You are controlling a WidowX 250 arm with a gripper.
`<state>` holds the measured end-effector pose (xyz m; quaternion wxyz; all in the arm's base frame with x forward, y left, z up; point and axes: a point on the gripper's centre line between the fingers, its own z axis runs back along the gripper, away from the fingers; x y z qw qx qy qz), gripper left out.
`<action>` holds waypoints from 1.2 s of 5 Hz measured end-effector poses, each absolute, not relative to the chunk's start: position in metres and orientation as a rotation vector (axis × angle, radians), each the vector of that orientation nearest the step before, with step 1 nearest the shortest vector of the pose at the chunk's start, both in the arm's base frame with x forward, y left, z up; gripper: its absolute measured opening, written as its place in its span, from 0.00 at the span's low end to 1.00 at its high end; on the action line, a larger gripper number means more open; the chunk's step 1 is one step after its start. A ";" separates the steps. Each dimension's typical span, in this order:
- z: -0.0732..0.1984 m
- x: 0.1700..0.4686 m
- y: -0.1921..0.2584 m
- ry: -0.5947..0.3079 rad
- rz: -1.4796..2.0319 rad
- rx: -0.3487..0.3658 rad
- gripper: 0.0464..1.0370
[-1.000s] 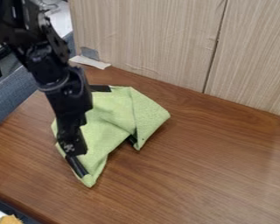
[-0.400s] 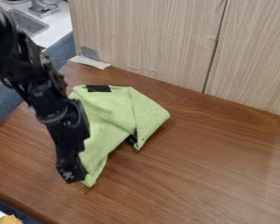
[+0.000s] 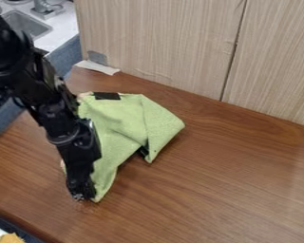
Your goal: Fold cloth
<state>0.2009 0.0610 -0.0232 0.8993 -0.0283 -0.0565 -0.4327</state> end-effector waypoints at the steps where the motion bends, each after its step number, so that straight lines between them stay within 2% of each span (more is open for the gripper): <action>1: -0.024 0.200 0.059 -0.115 -0.900 -0.055 0.38; 2: -0.016 0.199 0.052 -0.138 -0.915 -0.088 0.19; 3: 0.003 0.202 0.046 -0.190 -0.936 -0.091 0.07; 4: 0.027 0.205 0.046 -0.226 -0.935 -0.074 0.03; 5: 0.047 0.223 0.051 -0.267 -0.897 -0.067 0.03; 6: 0.062 0.255 0.060 -0.306 -0.825 -0.064 0.03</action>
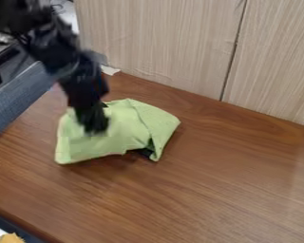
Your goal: Fold cloth
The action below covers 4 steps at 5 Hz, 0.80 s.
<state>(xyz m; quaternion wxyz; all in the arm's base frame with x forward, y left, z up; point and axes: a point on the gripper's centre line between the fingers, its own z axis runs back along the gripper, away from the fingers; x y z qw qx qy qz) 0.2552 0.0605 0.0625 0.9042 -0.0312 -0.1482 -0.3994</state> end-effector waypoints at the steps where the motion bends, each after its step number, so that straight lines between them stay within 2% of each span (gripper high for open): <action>1: 0.060 0.286 0.075 -0.294 -0.761 -0.060 0.03; 2: 0.048 0.319 0.082 -0.265 -0.731 -0.050 0.03; 3: 0.022 0.346 0.088 -0.246 -0.714 -0.062 0.03; 4: -0.002 0.360 0.095 -0.228 -0.701 -0.064 0.03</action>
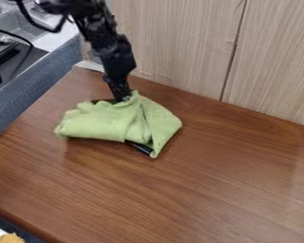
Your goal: Fold cloth
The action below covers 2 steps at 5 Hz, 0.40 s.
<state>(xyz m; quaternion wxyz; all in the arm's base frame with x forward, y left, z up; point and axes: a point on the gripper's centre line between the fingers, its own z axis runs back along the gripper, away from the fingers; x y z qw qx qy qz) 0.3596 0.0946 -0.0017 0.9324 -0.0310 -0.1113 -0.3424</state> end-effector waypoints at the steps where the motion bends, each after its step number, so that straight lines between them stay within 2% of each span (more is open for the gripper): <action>1: -0.016 0.363 0.098 -0.208 -0.699 -0.047 0.07; 2: -0.017 0.361 0.098 -0.199 -0.700 -0.044 0.25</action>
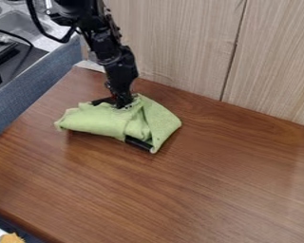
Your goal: Fold cloth
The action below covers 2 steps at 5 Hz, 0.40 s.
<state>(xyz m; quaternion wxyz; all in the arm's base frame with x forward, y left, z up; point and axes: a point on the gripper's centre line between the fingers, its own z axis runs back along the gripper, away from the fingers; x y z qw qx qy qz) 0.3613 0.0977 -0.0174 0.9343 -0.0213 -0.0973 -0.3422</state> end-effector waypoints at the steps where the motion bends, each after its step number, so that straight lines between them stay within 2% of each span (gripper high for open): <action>1: -0.024 0.353 0.097 -0.180 -0.695 -0.043 0.53; 2: -0.024 0.350 0.096 -0.171 -0.701 -0.045 0.82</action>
